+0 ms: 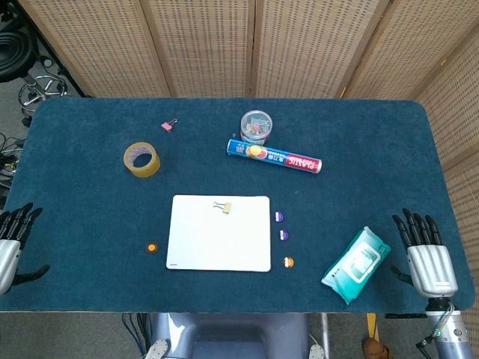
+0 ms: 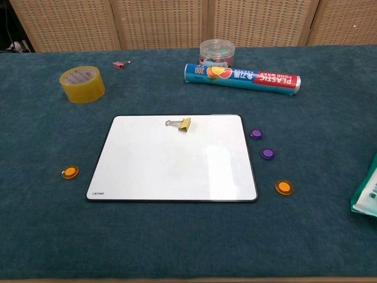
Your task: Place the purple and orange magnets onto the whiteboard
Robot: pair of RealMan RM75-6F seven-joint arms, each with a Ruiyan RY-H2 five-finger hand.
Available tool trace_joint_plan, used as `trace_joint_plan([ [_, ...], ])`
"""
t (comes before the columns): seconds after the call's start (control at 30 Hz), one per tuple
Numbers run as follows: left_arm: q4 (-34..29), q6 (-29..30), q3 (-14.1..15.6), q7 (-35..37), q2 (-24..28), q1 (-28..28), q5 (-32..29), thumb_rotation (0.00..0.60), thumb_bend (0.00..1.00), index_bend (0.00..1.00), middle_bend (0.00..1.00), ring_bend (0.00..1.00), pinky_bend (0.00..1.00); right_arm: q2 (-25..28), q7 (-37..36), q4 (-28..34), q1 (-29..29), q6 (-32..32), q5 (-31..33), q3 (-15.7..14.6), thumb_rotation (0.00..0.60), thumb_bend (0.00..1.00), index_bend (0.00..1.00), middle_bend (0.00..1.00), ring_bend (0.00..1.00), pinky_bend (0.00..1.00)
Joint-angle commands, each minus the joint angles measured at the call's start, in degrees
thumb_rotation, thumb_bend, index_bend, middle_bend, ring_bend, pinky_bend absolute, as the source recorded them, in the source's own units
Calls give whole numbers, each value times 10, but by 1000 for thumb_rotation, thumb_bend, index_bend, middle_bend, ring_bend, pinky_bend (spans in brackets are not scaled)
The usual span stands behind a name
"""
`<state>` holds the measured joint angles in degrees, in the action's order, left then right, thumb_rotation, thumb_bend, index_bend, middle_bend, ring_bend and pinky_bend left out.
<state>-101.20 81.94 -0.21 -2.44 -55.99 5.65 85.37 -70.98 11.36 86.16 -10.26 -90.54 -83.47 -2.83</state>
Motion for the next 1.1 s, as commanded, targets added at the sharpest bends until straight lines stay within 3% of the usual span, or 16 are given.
trace_joint_plan([
  [0.03, -1, 0, 1, -1, 0, 0, 0, 600, 112, 0, 0, 0, 0, 4, -6, 3, 5, -2, -2, 7, 600, 0, 0, 0, 0, 0],
  [0.23, -4, -5, 1, -5, 1, 1, -1, 600, 112, 0, 0, 0, 0, 6, -31, 25, -5, 21, -22, 19, 600, 0, 0, 0, 0, 0],
  [0.4, -6, -5, 0, -8, 0, 2, 1, 600, 111, 0, 0, 0, 0, 16, -51, 73, -58, 96, -31, 41, 600, 0, 62, 0, 0, 0],
  [0.57, -6, -8, -3, -7, 1, 3, -9, 600, 111, 0, 0, 0, 0, -13, -32, 97, -141, 202, -2, 91, 600, 0, 180, 0, 0, 0],
  [0.8, -3, -12, -8, 0, 3, 3, -22, 600, 111, 0, 0, 0, 0, -90, 5, 59, -220, 303, 75, 138, 600, 73, 279, 0, 0, 0],
  [1.1, -1, -24, -12, 3, 5, 8, -38, 600, 112, 0, 0, 0, 0, -170, 48, -16, -276, 363, 149, 158, 600, 80, 350, 0, 0, 0],
])
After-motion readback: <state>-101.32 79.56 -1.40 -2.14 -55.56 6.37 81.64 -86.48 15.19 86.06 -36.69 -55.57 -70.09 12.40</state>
